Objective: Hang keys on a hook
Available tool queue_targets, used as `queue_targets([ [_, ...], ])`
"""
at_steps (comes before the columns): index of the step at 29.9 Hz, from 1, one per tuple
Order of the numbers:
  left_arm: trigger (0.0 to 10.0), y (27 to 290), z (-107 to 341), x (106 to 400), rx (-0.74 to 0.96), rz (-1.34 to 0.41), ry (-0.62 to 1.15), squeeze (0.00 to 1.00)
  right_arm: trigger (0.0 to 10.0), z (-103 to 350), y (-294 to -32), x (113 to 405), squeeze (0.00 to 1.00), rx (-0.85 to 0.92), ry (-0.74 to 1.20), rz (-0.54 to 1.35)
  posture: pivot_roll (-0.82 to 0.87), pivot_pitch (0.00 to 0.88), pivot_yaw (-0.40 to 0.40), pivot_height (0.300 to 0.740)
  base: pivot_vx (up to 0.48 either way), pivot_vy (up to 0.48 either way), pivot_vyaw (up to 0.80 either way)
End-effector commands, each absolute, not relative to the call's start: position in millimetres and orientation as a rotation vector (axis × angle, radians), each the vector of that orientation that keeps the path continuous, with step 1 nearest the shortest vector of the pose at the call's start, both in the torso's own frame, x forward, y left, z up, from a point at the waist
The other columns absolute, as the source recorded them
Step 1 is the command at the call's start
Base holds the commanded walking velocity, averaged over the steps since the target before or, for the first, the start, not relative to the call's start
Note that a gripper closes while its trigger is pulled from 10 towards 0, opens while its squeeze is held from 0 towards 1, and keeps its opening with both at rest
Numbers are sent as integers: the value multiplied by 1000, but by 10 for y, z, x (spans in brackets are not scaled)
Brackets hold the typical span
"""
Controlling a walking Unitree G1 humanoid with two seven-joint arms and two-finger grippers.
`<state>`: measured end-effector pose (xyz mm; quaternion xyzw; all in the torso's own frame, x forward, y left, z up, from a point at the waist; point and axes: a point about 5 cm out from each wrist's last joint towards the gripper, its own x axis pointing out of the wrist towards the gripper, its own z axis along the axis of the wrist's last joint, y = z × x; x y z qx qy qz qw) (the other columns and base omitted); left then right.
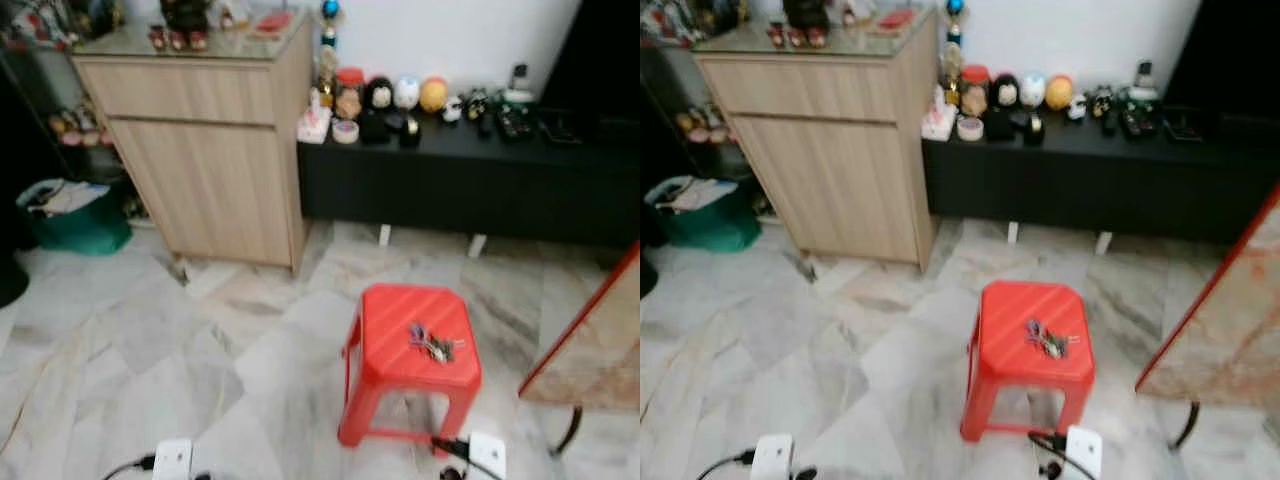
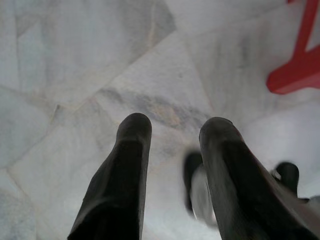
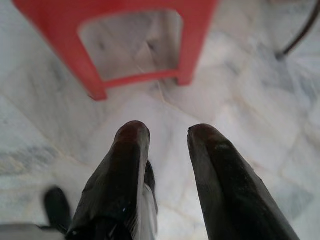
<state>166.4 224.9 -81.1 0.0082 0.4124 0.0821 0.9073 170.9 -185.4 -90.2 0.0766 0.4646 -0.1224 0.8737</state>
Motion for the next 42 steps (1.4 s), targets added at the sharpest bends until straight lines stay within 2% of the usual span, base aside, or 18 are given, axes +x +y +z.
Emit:
queue_targets([
  [1, 10000, 2322, -826, 1597, 21, 188, 871, 0, 10000, -920, -1767, 1690, 0, 173, 984, -237, 7, 20, 9, 740, 322, 0, 0],
  [7, 10000, 2324, -824, 1599, 21, 188, 870, 0, 10000, -919, -1777, 1689, 0, 179, 982, -251, 7, 19, 10, 740, 324, 0, 0],
  [13, 10000, 2325, -824, 1599, 23, 187, 870, 0, 10000, -917, -1783, 1694, 0, 185, 978, -252, 7, 19, 10, 740, 325, 0, -648],
  [17, 10000, 2326, -824, 1599, 25, 188, 870, 0, 10000, -914, -1782, 1697, 0, 185, 973, -250, 9, 20, 10, 740, 323, 0, 0],
  [42, 10000, 2317, -825, 1599, 45, 169, 873, 0, 10000, -911, -1781, 1704, 0, 172, 970, -231, 6, 6, 7, 740, 0, -22, 0],
])
